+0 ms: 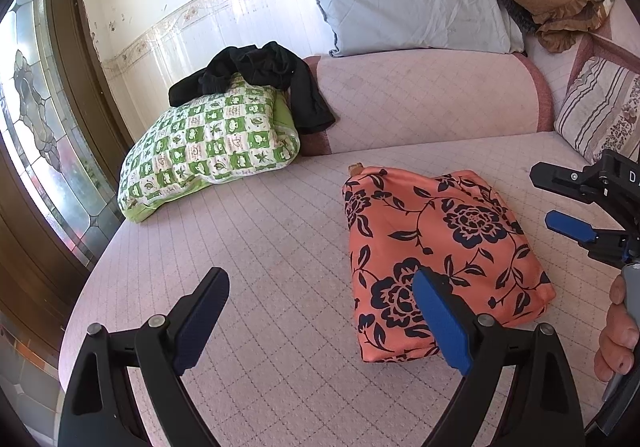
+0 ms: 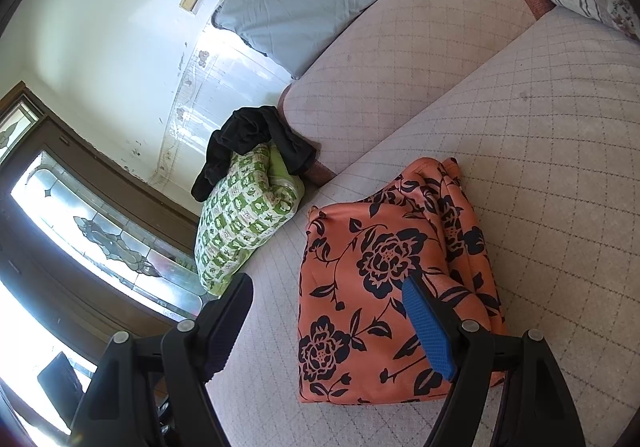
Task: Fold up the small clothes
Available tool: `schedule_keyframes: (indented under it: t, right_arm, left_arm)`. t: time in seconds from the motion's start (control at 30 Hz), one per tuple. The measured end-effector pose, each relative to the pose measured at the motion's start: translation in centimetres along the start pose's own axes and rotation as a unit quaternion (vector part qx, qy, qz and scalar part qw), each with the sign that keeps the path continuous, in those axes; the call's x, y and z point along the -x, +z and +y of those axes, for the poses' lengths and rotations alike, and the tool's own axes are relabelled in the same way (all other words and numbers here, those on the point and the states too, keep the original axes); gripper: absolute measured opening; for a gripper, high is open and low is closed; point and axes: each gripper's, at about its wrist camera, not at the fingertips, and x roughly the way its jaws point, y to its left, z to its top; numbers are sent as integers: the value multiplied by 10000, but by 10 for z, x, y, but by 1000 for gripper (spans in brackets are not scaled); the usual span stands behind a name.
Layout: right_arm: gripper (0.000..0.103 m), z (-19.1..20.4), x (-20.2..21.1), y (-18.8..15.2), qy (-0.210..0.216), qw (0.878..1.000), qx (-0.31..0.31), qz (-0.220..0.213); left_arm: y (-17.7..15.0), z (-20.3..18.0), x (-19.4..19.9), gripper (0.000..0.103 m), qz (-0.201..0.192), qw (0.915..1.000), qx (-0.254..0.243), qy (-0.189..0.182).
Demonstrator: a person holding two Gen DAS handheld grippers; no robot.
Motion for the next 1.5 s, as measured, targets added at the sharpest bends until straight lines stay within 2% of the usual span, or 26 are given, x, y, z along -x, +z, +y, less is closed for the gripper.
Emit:
schedule_keyframes:
  t: [0.77, 0.87, 0.97, 1.03, 1.13, 1.2, 1.27, 1.43, 1.5]
  right_arm:
    - [80, -15, -3, 11, -130, 9998, -144, 15]
    - [80, -24, -1, 14, -189, 9996, -212, 6]
    - [80, -40, -2, 19, -283, 9986, -438, 89]
    - [80, -54, -1, 24, -373, 9974, -602, 102]
    - [80, -73, -4, 30, -416, 9955, -827, 182]
    - [80, -85, -8, 32, -450, 9934, -1019, 277]
    - [80, -97, -15, 33, -468, 9907, -1199, 444]
    - [80, -108, -37, 26, -641, 9865, -1229, 870]
    - [80, -113, -45, 22, -712, 9841, -1264, 1022]
  left_arm:
    - [1, -5, -36, 93, 236, 9997, -33, -27]
    - [3, -5, -47, 93, 350, 9992, -33, -199]
    - [9, 1, -67, 93, 669, 9965, 74, -499]
    - [12, 8, -86, 93, 960, 9920, 190, -801]
    - [17, 17, -120, 93, 1444, 9792, 322, -1385]
    - [17, 19, -140, 93, 1693, 9726, 393, -1544]
    - [16, 20, -156, 93, 1803, 9656, 477, -1814]
    - [13, 16, -180, 93, 1992, 9397, 804, -2660]
    - [13, 13, -183, 93, 1964, 9368, 850, -2769]
